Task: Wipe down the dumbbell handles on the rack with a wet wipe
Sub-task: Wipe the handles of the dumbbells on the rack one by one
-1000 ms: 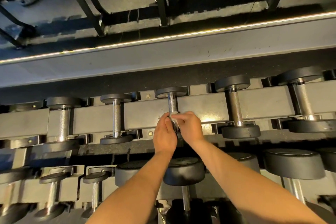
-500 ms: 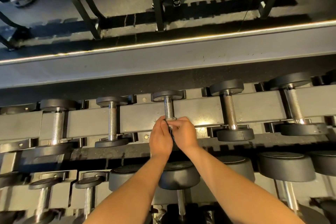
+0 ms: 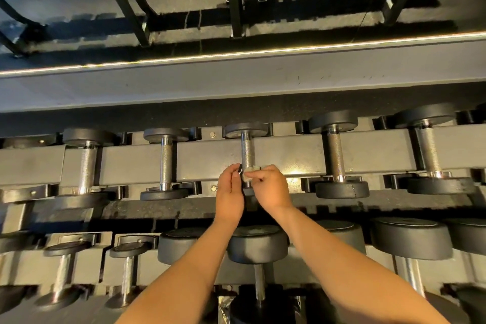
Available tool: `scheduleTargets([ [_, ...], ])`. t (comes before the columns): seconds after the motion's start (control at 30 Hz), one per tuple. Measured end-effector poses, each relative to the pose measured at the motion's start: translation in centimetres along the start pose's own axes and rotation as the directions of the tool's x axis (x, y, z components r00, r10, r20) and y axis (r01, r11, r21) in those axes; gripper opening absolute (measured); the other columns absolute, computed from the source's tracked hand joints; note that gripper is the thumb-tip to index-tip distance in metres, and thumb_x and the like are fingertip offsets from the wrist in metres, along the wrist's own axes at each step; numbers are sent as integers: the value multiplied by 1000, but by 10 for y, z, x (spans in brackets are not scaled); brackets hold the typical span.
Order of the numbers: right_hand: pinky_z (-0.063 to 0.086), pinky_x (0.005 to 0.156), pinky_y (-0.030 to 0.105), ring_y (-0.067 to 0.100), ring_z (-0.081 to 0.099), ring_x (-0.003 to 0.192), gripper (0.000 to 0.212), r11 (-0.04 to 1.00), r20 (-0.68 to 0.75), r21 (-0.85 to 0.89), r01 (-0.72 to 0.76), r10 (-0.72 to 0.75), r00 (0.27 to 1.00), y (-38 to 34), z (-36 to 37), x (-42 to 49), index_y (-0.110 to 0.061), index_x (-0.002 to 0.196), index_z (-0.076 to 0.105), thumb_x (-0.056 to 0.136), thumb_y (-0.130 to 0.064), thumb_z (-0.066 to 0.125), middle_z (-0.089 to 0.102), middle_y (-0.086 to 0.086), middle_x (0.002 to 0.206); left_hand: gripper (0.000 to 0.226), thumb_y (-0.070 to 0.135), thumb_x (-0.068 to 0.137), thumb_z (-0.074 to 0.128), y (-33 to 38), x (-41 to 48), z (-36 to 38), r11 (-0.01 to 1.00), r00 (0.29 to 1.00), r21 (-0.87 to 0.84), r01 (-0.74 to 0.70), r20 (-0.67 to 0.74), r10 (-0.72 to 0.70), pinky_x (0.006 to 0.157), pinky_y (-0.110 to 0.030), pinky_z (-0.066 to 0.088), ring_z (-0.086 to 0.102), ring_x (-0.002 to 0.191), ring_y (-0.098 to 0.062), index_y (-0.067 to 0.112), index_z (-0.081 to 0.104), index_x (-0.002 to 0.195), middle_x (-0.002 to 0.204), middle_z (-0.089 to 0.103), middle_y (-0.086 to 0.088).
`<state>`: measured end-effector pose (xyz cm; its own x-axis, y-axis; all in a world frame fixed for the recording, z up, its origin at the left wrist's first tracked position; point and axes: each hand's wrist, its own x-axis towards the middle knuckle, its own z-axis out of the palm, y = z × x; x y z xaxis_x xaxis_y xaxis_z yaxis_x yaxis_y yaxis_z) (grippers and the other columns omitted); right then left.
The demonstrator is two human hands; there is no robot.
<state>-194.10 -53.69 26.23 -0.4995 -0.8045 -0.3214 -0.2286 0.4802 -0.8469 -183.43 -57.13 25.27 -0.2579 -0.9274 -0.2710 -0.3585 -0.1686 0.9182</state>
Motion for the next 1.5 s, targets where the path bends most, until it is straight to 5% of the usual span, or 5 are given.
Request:
scheduleTargets([
  [0.4, 44, 93, 7, -11, 58, 102, 31, 934, -127, 344, 99, -58, 990, -9, 1, 9, -17, 122, 69, 99, -1, 55, 60, -14, 111, 19, 15, 101, 58, 22, 33, -8, 971, 977, 163, -177, -87, 193, 92, -22, 53, 63, 102, 1, 25, 69, 114, 109, 69, 11],
  [0.67, 48, 88, 12, -4, 59, 99, 27, 911, -223, 412, -24, 126, 967, 10, 26, 20, -28, 114, 68, 102, -10, 53, 61, -15, 110, 27, 12, 100, 61, 32, 60, 9, 986, 995, 139, -96, -2, 97, 94, -10, 49, 65, 108, -1, 20, 72, 123, 120, 72, 5],
  [0.87, 42, 74, 0, 3, 58, 98, 28, 928, -208, 368, -61, 146, 967, 9, 20, 17, -19, 120, 68, 104, -11, 47, 60, -8, 114, 26, 15, 98, 63, 18, 26, 3, 931, 1000, 365, -17, -11, 23, 79, -24, 58, 69, 85, -7, 26, 76, 117, 108, 76, 6],
  [1.13, 39, 78, 5, 6, 60, 101, 25, 939, -116, 335, -77, 122, 986, 0, 0, -26, -21, 116, 70, 103, -14, 50, 67, -8, 112, 22, 9, 95, 64, 32, -4, -1, 977, 994, 182, 111, -36, -106, 81, -22, 56, 72, 90, -9, 24, 81, 97, 96, 78, 5],
  [1.5, 54, 92, 35, 14, 66, 101, 16, 871, 5, 479, -108, 120, 993, 34, -13, -124, -21, 112, 70, 101, -18, 58, 70, -4, 106, 25, 20, 100, 61, 2, -119, -12, 994, 996, 109, 34, 78, -42, 87, -15, 50, 65, 100, 1, 27, 66, 123, 110, 70, 13],
])
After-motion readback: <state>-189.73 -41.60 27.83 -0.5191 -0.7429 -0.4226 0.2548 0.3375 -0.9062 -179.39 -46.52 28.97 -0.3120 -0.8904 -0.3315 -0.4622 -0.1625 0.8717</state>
